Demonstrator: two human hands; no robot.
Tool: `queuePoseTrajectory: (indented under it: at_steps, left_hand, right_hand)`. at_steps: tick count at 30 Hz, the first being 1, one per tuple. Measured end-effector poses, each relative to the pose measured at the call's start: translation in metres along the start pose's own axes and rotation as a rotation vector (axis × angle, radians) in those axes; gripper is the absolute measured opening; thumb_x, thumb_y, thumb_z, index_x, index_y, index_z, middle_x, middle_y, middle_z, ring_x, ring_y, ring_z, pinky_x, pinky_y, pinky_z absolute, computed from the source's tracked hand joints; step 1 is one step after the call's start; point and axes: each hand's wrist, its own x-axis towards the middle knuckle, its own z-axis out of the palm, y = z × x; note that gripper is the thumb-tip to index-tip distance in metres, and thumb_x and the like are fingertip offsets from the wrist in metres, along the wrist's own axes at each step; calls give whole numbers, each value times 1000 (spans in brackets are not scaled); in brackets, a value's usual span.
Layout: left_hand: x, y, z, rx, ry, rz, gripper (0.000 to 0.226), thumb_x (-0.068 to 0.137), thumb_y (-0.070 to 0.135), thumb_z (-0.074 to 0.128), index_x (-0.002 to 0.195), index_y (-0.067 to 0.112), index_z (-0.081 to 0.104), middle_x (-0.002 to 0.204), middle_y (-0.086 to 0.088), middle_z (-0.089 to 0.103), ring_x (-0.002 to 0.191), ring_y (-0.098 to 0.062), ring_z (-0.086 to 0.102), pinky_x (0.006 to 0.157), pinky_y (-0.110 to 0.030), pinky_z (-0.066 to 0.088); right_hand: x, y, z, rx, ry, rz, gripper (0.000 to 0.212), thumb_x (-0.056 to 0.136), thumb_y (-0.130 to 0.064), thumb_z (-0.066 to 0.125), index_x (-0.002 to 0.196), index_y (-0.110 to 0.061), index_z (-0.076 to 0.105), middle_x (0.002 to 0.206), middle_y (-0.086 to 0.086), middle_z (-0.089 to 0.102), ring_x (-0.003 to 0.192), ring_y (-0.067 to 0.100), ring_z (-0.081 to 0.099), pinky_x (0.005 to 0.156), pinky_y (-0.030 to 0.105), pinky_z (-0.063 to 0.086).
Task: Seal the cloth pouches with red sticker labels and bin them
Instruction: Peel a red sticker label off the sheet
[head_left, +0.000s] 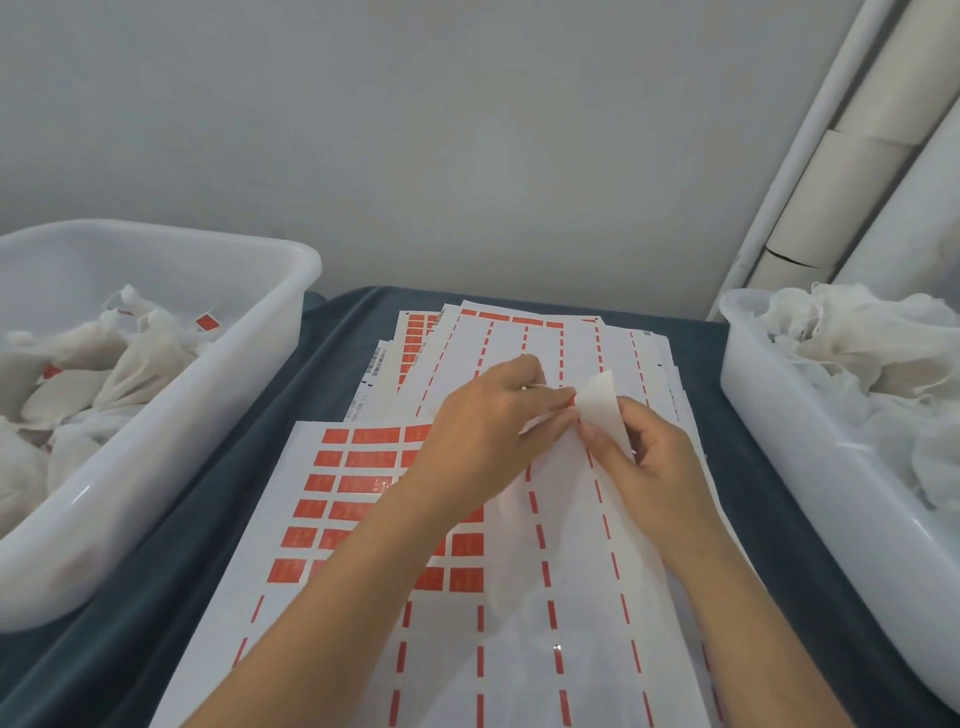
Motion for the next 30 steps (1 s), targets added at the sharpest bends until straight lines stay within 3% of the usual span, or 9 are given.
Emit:
queuePoseTrajectory:
  at_steps: [3,8,12,18,22,27,30]
  left_hand:
    - [-1,1,-1,40,17,64,20,78,16,70,97,9,73,78,-6,63,69,-8,45,54,-16,39]
    - [2,0,-3,74,-32,103,18,78,14,69,95,9,73,76,-6,63,65,-12,49,53,-19,41]
    - [4,-3,-1,36,-50,58,21,83,18,65,102,12,72,84,-4,63,72,-8,45,58,-20,43]
    - [5,-4,1,22,-28,67,22,82,18,67,102,11,71,85,-4,64,73,-7,46,58,-16,41]
    - [4,-3,-1,-8,-53,94,22,81,17,68,101,10,72,81,-5,63,71,-8,47,55,-20,44]
    - [7,-7,-6,-99,-93,34,25,84,21,63,107,14,69,80,9,51,67,-3,45,57,-15,43]
    - [6,-5,-3,-154,-35,-103,24,83,23,64,106,18,70,77,17,47,70,-4,48,60,-17,45]
  right_hand:
    - [0,0,0,-17,3,-24,20,86,-36,53,104,-28,54,101,-12,61,88,7,60,79,21,50]
    - [0,1,1,-37,18,-30,21,87,-34,54,106,-25,54,104,-10,61,91,9,59,84,25,50]
    - [0,1,1,-51,17,-33,21,87,-33,54,105,-22,55,102,-8,61,87,7,57,80,21,48]
    - [0,-1,0,-64,24,-20,29,87,-35,53,109,-17,56,109,0,63,94,16,59,87,32,50]
    - [-1,-1,0,-92,23,4,39,88,-32,53,121,-10,53,124,6,58,109,25,56,97,44,47]
    - [-1,-2,0,-47,13,-21,28,88,-31,55,107,-11,56,103,0,60,92,17,56,80,27,47]
    - [0,-2,0,-1,12,12,28,87,-33,55,110,-16,57,107,-2,63,92,15,59,83,31,51]
